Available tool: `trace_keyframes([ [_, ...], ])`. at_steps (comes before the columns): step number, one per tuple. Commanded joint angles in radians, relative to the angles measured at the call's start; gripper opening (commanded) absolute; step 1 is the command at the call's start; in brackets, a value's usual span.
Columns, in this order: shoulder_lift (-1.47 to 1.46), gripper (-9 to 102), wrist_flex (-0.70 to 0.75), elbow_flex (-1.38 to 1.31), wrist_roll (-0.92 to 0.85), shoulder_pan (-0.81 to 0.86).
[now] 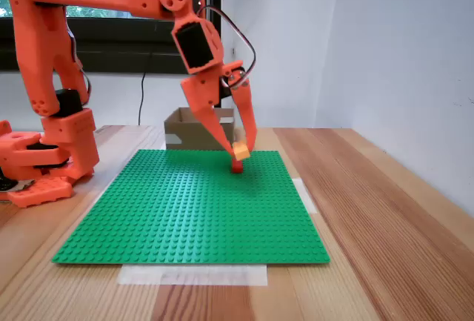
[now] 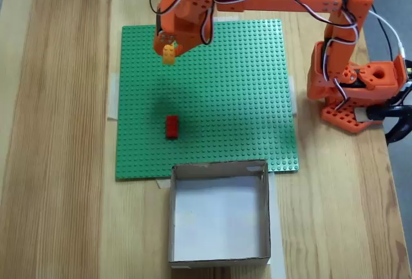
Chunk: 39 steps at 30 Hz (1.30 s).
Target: Pick the yellow lego block and put it in the box.
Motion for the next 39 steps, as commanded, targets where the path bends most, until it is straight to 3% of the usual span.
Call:
trace_keyframes([
  [1, 0.086, 6, 0.021, 0.006, -0.008, -0.037],
  [16, 0.245, 6, 0.138, -0.008, -0.003, -0.244],
  [39, 0.172, 6, 0.215, -0.123, 0.097, -0.687],
])
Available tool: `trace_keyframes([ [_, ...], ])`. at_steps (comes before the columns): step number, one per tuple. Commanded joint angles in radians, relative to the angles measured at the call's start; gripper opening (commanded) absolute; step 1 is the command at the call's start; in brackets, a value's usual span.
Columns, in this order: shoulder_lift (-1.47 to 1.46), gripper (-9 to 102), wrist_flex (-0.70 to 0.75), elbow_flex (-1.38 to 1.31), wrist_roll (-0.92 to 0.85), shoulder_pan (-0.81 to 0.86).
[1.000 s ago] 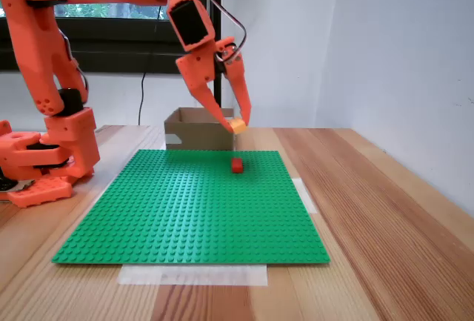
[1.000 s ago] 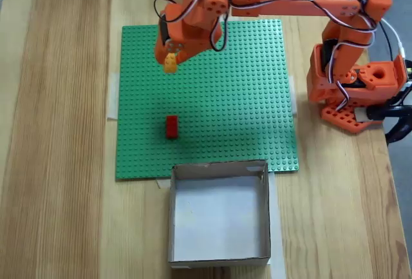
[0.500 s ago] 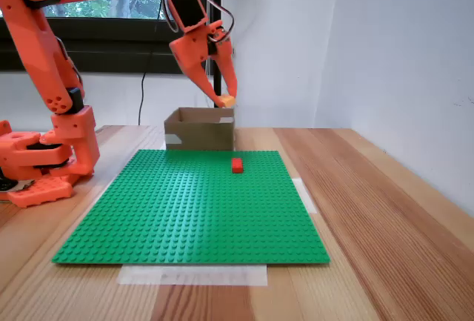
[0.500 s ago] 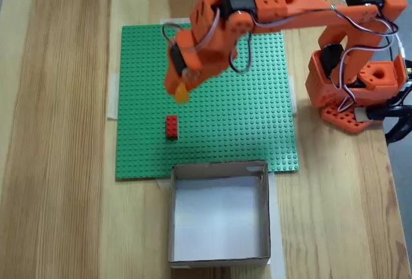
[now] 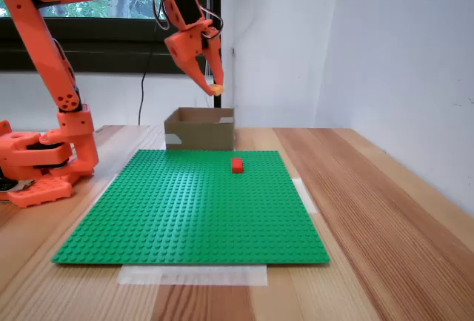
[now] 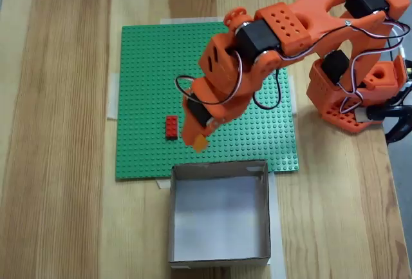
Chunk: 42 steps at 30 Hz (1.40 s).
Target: Pick the yellow lego block and put it in the box.
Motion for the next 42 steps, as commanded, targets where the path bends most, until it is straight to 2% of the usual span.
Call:
trace_keyframes([
  [1, -0.014, 6, 0.015, -0.055, 0.02, -0.069],
  [11, -0.098, 6, 0.032, -0.06, 0.066, -0.221],
  [29, -0.35, 6, -0.005, -0.155, 0.106, -0.241],
  [42, -0.545, 6, -0.109, -0.227, 0.15, -0.268],
])
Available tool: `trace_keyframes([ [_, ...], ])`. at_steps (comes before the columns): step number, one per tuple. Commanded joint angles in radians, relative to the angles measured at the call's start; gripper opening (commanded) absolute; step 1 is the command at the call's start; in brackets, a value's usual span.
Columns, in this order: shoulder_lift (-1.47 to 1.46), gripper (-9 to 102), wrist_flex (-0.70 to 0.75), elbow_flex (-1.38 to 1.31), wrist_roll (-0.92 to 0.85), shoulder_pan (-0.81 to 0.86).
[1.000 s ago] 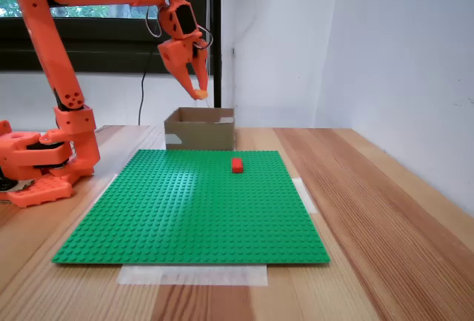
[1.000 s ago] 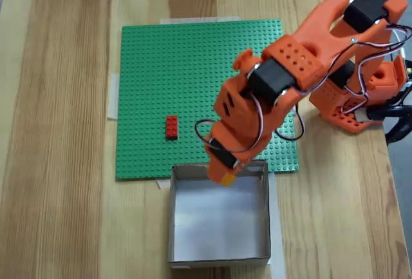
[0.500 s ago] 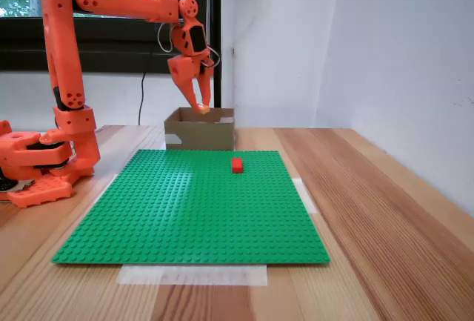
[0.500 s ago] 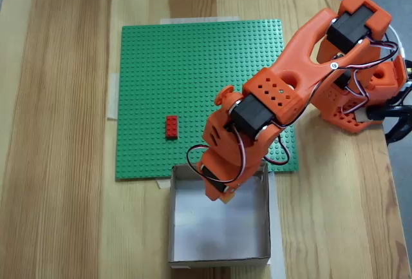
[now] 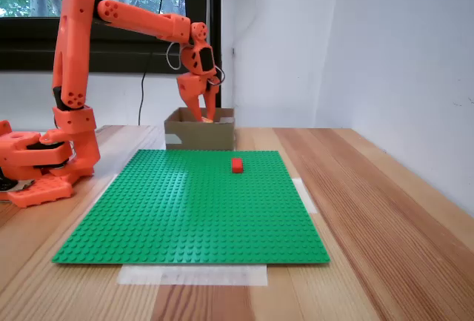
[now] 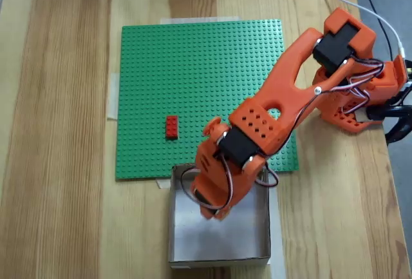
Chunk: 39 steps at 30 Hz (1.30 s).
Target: Pick the yellow lego block and put it in the box.
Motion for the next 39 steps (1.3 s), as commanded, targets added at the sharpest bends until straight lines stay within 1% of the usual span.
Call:
trace_keyframes([
  [1, -0.02, 6, -0.029, -0.041, -0.002, -0.008],
  [17, -0.101, 6, -0.071, -0.055, 0.064, -0.041],
  [25, -0.107, 6, -0.112, -0.044, 0.054, -0.044],
  [35, -0.101, 6, -0.112, -0.037, 0.057, -0.048],
  [36, -0.1, 7, -0.117, -0.031, 0.057, -0.048],
  [39, -0.091, 19, -0.118, -0.018, 0.061, -0.049],
])
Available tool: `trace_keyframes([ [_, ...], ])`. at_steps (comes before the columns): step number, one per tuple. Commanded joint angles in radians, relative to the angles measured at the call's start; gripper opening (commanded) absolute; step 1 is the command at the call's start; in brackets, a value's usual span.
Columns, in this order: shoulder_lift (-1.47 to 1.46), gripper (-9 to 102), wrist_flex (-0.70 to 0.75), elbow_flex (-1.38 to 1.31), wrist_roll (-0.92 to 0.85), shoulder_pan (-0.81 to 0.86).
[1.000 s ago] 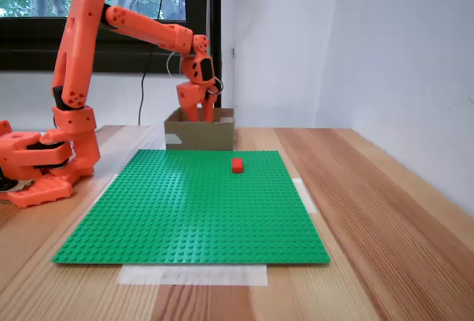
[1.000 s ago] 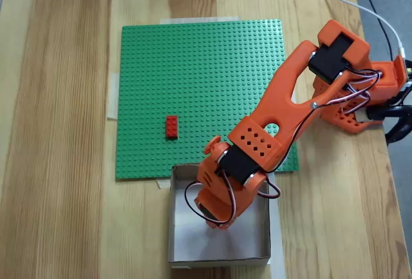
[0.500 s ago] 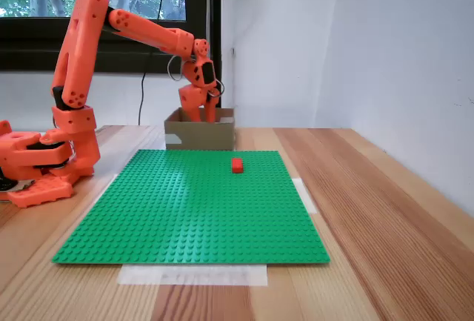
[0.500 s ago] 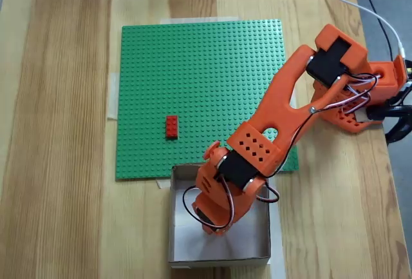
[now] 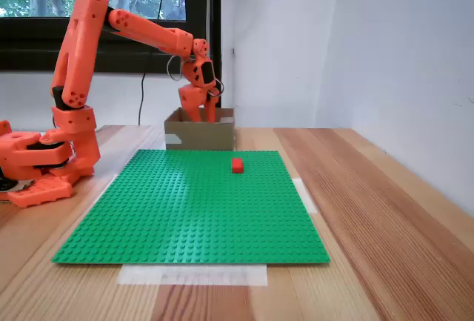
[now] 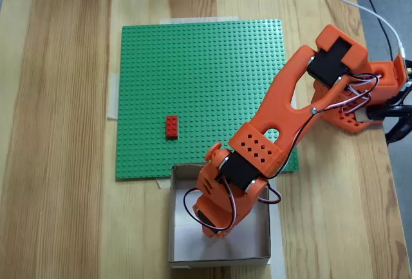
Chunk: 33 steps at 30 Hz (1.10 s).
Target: Pick the yellow lego block and put it in the box.
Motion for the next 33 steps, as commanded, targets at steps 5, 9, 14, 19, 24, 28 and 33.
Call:
trace_keyframes([
  [5, 0.071, 22, -0.035, 0.037, 0.002, 0.003],
  [9, 0.186, 20, -0.089, 0.129, 0.002, 0.015],
  [14, 0.388, 19, -0.164, 0.282, -0.011, 0.037],
  [19, 0.583, 17, -0.244, 0.443, -0.043, 0.061],
  [24, 0.752, 15, -0.275, 0.565, -0.058, 0.104],
  [28, 0.887, 13, -0.308, 0.667, -0.069, 0.166],
  [33, 1.025, 13, -0.318, 0.736, -0.06, 0.275],
])
